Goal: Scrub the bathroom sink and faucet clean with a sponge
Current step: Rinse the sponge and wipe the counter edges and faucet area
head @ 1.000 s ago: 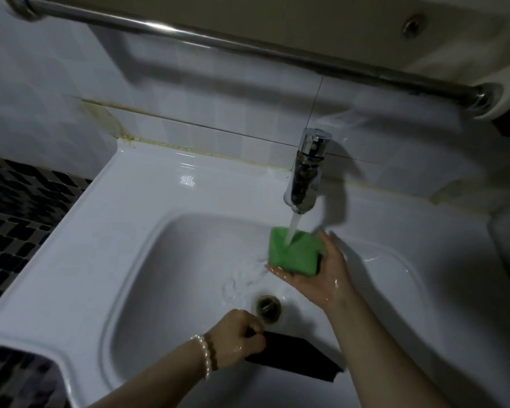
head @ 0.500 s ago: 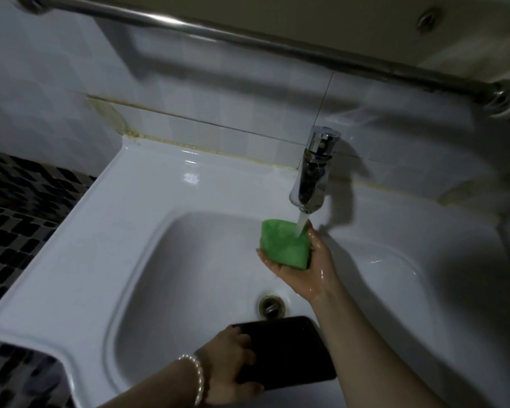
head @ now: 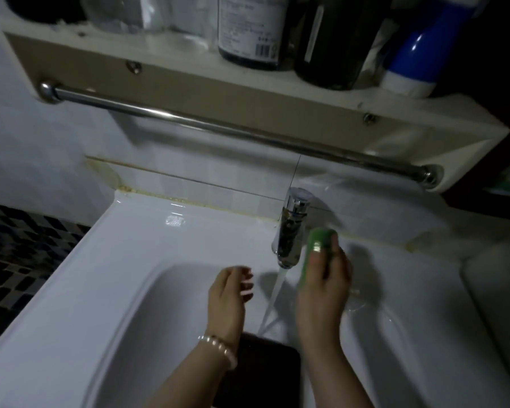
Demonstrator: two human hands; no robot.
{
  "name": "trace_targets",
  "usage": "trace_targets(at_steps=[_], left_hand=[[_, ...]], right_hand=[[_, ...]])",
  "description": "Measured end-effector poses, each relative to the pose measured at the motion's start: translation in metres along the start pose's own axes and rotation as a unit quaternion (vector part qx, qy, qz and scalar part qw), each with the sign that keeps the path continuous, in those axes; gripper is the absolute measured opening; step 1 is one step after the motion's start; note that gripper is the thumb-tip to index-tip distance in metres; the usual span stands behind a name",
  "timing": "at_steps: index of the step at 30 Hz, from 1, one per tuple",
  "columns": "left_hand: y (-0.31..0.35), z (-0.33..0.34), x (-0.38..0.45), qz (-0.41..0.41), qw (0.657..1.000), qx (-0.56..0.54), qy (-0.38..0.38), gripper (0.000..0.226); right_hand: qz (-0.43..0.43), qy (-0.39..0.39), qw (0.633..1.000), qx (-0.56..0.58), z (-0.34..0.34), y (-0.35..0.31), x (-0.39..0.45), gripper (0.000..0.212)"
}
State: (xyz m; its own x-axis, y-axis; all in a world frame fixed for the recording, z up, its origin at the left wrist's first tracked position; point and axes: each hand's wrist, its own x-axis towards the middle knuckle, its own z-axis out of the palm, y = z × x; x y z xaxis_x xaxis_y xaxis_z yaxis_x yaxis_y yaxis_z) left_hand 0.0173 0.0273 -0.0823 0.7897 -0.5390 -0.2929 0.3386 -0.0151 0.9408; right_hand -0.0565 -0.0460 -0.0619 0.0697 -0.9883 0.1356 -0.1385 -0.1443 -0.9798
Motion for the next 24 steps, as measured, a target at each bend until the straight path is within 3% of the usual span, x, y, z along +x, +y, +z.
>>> trace_targets(at_steps=[2, 4, 7, 10, 13, 16, 18, 22, 24], left_hand=[[0.024, 0.027, 0.006, -0.091, 0.991, -0.078, -0.068, 0.033], [0.039, 0.045, 0.010, -0.147, 0.978, -0.113, -0.095, 0.035], [0.045, 0.054, 0.014, -0.153, 0.976, -0.125, -0.093, 0.023], [0.043, 0.052, 0.010, -0.168, 0.975, -0.118, -0.081, 0.021], [0.035, 0.045, 0.009, -0.150, 0.986, -0.020, -0.075, 0.020], [0.030, 0.044, 0.000, -0.161, 0.982, 0.029, -0.092, 0.019], [0.031, 0.044, -0.003, -0.186, 0.979, 0.000, -0.087, 0.026], [0.042, 0.043, -0.008, -0.230, 0.966, -0.102, -0.061, 0.037], [0.046, 0.042, -0.010, -0.217, 0.972, -0.080, -0.054, 0.038]], right_hand=[[-0.074, -0.120, 0.980, -0.142, 0.014, -0.001, 0.005, 0.056], [-0.065, -0.205, 0.956, -0.199, 0.026, -0.002, 0.016, 0.056], [0.023, -0.138, 0.986, -0.089, 0.041, -0.017, 0.042, 0.045], [-0.032, -0.111, 0.983, -0.145, 0.035, -0.015, 0.023, 0.041], [-0.111, -0.126, 0.972, -0.163, 0.014, -0.001, -0.009, 0.042], [-0.098, -0.153, 0.967, -0.179, 0.016, -0.001, 0.000, 0.039], [-0.088, -0.133, 0.974, -0.163, 0.024, -0.006, 0.006, 0.036], [-0.013, -0.042, 0.996, -0.075, 0.034, -0.008, 0.009, 0.032], [0.119, 0.060, 0.989, 0.061, 0.034, -0.007, 0.010, 0.026]])
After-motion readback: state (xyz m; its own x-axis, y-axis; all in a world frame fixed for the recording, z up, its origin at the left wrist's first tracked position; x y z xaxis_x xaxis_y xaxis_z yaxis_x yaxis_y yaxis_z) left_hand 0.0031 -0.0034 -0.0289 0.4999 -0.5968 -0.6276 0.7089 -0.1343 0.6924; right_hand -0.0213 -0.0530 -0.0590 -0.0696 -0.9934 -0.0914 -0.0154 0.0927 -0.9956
